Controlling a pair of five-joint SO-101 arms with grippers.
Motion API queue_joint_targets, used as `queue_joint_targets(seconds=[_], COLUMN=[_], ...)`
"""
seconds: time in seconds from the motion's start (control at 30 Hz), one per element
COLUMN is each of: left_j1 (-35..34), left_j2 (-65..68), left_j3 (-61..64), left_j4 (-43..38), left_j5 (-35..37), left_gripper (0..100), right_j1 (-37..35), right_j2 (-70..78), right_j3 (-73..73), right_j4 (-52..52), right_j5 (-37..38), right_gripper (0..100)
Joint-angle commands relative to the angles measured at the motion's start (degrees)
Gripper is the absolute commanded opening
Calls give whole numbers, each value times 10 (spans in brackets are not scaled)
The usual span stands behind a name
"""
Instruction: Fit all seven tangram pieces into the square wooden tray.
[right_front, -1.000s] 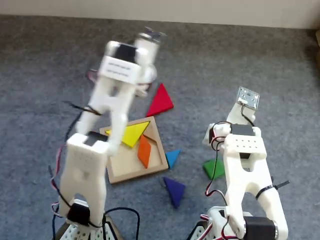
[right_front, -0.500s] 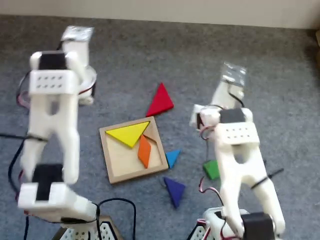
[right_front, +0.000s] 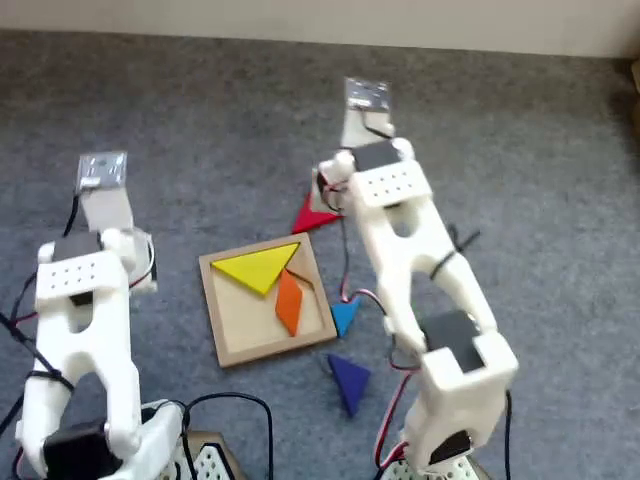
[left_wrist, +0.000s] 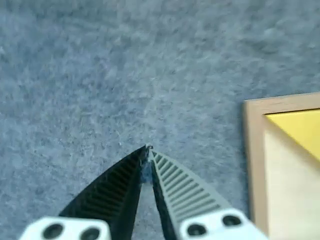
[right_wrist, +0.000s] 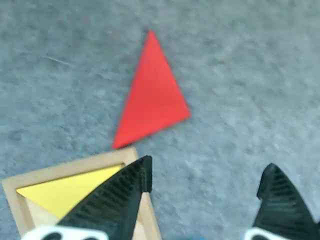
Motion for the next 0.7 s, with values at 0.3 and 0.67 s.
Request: queue_joint_targets(seconds=[0.3, 0.67], left_j1=[-53, -54], left_j2=[13, 13], left_j3=[59, 63], left_j4=[-99, -98], left_j5=[-8, -9], left_gripper=[7, 7], right_j1=[-45, -39], right_j2=[245, 422], right_j3=[-309, -542], right_j4=[37, 116], right_j5=[-79, -80], right_gripper=[335, 335])
